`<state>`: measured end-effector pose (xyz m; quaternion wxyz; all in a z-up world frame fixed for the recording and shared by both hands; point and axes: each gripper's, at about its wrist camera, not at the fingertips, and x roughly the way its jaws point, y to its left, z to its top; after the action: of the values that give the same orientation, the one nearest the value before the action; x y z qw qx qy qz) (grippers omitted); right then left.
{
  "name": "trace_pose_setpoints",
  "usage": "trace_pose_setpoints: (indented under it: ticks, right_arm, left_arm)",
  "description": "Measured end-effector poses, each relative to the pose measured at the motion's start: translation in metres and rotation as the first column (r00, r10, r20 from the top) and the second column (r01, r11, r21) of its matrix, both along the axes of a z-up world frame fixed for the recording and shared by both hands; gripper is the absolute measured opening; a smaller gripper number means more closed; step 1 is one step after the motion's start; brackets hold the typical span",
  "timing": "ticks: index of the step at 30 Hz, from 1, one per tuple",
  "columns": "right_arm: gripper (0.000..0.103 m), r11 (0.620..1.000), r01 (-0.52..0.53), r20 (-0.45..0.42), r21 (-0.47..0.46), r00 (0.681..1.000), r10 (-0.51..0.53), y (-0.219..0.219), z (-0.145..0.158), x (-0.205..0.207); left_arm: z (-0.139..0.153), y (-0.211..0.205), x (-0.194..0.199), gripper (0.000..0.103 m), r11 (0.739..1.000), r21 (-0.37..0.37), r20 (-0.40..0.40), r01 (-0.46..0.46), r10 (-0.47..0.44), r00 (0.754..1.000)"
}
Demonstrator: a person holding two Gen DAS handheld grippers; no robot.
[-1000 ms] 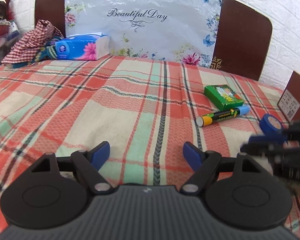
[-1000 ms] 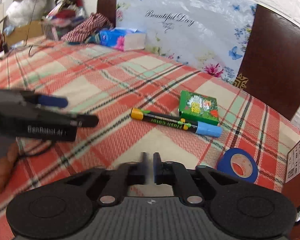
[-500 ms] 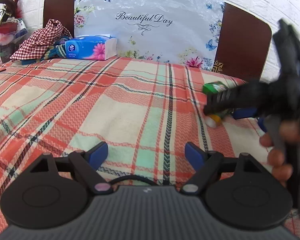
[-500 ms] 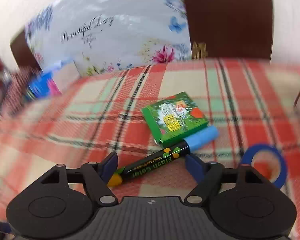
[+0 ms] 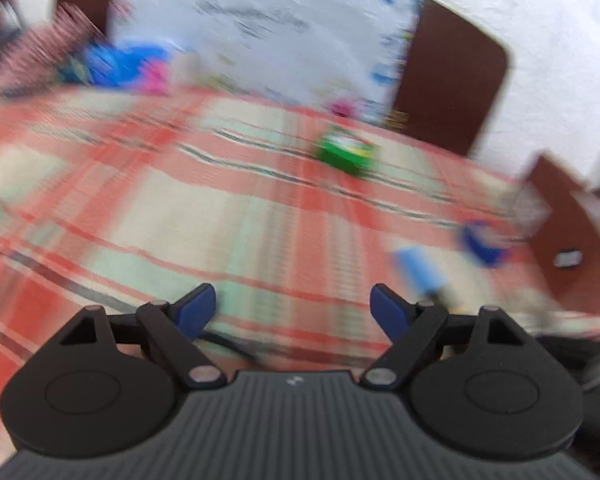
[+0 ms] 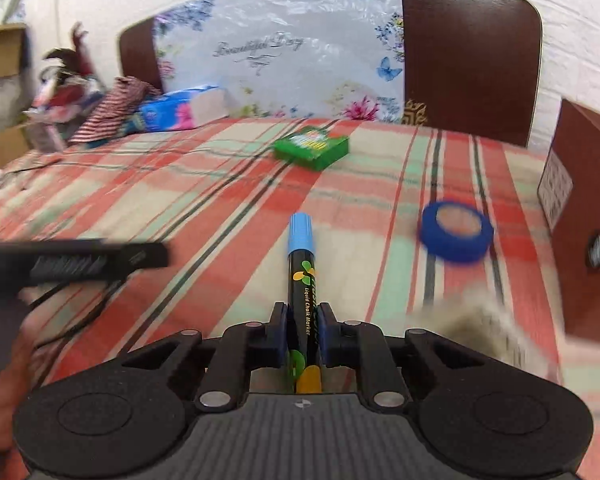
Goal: Organize objects
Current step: 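Lift the marker upright and carry it over the brown box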
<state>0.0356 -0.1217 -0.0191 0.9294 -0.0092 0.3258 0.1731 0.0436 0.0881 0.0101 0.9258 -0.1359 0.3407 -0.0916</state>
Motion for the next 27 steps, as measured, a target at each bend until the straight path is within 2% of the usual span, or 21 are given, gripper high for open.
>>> trace_pose_setpoints:
  ticks: [2,5,6,7,8,9,12,15,18,21,24,27]
  right_arm:
    - [0.016,0.999,-0.009,-0.018,0.047,1.000,0.010,-0.004,0.001,-0.009]
    - [0.016,0.986,-0.027,-0.071,0.166,0.997,0.040,-0.007,0.003,-0.011]
    - [0.016,0.975,-0.030,-0.094,0.221,0.994,0.052,-0.010,0.002,-0.011]
    - [0.016,0.964,-0.030,-0.108,0.263,0.992,0.060,-0.011,0.002,-0.012]
    - [0.016,0.956,-0.031,-0.112,0.292,0.992,0.067,-0.012,0.002,-0.015]
    - [0.016,0.951,-0.037,-0.105,0.306,0.992,0.072,-0.013,0.003,-0.016]
    - [0.016,0.953,-0.042,-0.058,0.300,0.996,0.062,-0.015,0.011,-0.026]
    - [0.016,0.953,-0.045,0.013,0.298,0.999,0.044,-0.024,0.021,-0.033]
    - [0.016,0.964,-0.030,0.114,0.265,0.993,0.000,-0.037,0.035,-0.036]
    - [0.016,0.968,0.021,0.217,0.250,0.973,-0.076,-0.051,0.053,-0.038]
    - [0.016,0.969,0.082,0.317,0.231,0.936,-0.155,-0.078,0.069,-0.035]
    - [0.016,0.959,0.151,0.369,0.241,0.899,-0.235,-0.106,0.079,-0.030]
  left_arm:
    - [0.004,-0.013,0.003,0.085,0.994,-0.086,-0.063,0.066,-0.072,0.995]
    - [0.005,-0.032,0.006,0.081,0.983,-0.150,-0.118,0.101,-0.120,0.986]
    - [0.005,-0.037,0.008,0.068,0.979,-0.172,-0.131,0.113,-0.136,0.982]
    - [0.003,-0.042,0.011,0.047,0.972,-0.194,-0.149,0.130,-0.160,0.976]
    - [0.001,-0.046,0.012,0.040,0.970,-0.204,-0.171,0.135,-0.171,0.970]
    - [0.000,-0.049,0.013,0.027,0.969,-0.208,-0.186,0.132,-0.172,0.967]
    - [0.011,-0.055,0.012,0.025,0.961,-0.238,-0.167,0.144,-0.186,0.968]
    - [0.040,-0.071,0.012,0.021,0.954,-0.219,-0.096,0.202,-0.227,0.969]
    - [0.073,-0.098,0.016,0.021,0.942,-0.192,-0.014,0.276,-0.284,0.959]
    - [0.104,-0.134,0.024,0.021,0.923,-0.153,0.058,0.354,-0.349,0.935]
    - [0.126,-0.174,0.034,0.021,0.898,-0.115,0.108,0.425,-0.414,0.904]
    - [0.139,-0.220,0.043,0.021,0.872,-0.073,0.137,0.484,-0.472,0.871]
